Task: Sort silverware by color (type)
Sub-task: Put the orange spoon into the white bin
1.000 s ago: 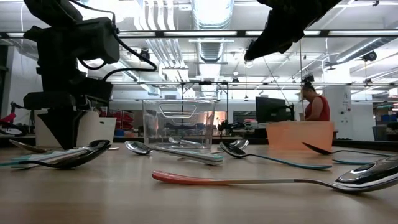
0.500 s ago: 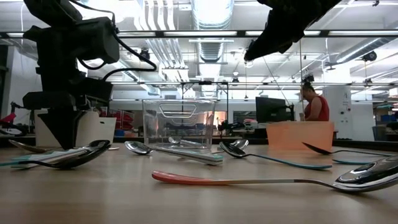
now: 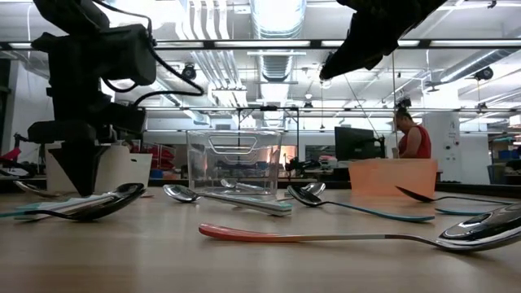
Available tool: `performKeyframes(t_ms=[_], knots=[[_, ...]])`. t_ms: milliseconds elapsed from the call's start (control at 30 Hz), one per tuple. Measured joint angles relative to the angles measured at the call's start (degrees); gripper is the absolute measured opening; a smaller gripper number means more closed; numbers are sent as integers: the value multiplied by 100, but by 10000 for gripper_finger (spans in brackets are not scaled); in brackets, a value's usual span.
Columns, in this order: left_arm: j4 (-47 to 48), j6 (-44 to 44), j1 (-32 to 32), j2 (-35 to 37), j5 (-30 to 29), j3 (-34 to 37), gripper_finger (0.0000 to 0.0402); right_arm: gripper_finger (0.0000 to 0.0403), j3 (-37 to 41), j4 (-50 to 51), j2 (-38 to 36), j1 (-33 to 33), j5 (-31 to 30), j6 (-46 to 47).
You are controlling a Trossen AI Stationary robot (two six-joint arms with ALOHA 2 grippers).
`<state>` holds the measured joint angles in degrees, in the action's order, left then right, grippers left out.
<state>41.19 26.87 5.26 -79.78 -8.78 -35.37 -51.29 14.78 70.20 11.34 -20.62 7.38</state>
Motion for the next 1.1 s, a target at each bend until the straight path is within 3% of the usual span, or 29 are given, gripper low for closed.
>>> performKeyframes(t_ms=[267,467,733,900,1100], knots=[[876,-279,6,121,51,-518,1,54,1,-3,1,1,0,-9],[1721,-1211,15,320,329,-1024,0,54,1,-1,1,2,0,-14],[3065,-1715,-26,639,167,-1653,0,54,1,-3,1,-1,0,-76],[3397,-3239,-26,749,167,-2011,0,54,1,-4,1,1,0,-72],[3389,-5783,-45,727,-131,-2365,0,54,1,-4,1,1,0,-85]])
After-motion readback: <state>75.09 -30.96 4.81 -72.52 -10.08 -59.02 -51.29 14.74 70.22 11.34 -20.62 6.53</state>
